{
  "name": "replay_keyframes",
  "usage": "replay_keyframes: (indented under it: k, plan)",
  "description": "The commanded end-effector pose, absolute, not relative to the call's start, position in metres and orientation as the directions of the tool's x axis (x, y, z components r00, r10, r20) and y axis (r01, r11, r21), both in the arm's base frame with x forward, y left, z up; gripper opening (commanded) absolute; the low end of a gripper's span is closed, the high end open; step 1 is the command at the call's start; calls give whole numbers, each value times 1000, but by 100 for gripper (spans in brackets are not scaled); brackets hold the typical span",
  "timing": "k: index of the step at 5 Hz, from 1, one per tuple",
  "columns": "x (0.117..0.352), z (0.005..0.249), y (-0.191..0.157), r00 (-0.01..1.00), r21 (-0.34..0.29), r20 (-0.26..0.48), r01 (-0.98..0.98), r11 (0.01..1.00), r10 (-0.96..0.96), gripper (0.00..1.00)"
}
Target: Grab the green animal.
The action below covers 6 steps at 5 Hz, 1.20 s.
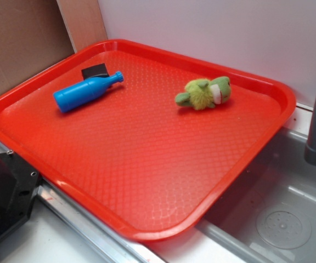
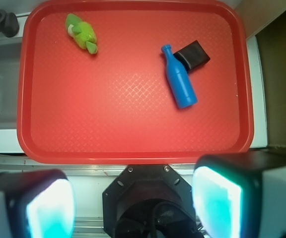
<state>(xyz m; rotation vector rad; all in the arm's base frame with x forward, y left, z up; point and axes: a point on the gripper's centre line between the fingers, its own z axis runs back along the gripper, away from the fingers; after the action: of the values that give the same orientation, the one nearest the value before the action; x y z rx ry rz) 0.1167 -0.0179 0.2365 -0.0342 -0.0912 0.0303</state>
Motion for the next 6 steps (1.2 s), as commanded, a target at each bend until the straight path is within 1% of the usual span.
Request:
replay_keyframes:
  k: [1, 2, 3, 4, 5, 6]
  plan:
    - [117, 236, -18, 995, -35, 91, -29, 999, 32, 100]
    - [135, 227, -20, 991, -33, 132, 25, 999, -20, 100]
    - [161, 214, -21, 982, -31, 177, 79, 996, -72, 100]
    - [185, 199, -25, 972, -21, 224, 79, 997, -73, 100]
    - [220, 176, -34, 946, 9, 302, 115, 993, -113, 100]
    - [254, 152, -49, 923, -41, 309, 255, 966, -230, 100]
